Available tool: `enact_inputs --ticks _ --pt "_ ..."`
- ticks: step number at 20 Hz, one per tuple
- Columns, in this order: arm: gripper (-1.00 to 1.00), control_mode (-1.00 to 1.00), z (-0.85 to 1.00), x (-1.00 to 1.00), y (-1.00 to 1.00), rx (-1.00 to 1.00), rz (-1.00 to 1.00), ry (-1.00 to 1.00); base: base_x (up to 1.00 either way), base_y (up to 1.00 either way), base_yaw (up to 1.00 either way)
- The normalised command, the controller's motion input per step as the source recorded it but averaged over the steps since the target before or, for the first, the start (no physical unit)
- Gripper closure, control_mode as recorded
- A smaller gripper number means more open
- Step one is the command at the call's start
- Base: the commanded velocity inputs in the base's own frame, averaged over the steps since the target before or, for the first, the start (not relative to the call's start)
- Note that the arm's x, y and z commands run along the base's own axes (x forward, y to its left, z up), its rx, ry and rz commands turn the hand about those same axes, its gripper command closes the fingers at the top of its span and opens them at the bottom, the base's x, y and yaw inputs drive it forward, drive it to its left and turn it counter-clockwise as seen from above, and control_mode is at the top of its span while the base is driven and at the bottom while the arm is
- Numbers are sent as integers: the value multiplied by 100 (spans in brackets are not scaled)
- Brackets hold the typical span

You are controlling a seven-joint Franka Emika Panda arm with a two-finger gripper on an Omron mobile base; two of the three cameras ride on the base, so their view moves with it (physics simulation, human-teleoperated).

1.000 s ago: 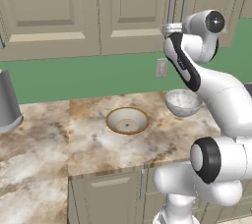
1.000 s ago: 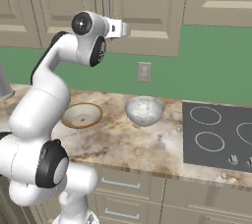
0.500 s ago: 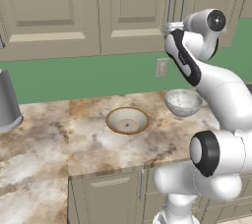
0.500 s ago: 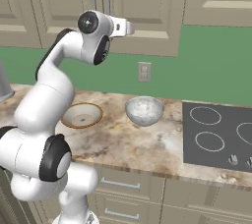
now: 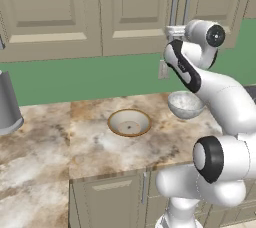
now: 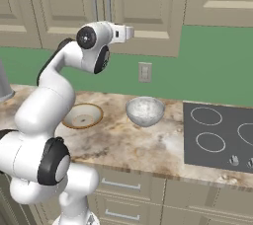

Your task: Open the cabinet. Pick the bowls from the counter and place them in the cabinet. Then close the cabinet.

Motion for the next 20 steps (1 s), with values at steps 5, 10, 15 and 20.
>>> enact_inputs --ticks 5,10,15,20 --pt "100 -100 -52 86 -88 17 -22 15 0 0 0" --pt "100 -100 -1 43 -100 38 -21 34 0 0 0" --pt "100 -100 -5 1 -100 49 -15 21 0 0 0" --pt "100 -100 -41 -3 -100 50 -6 -7 0 0 0"
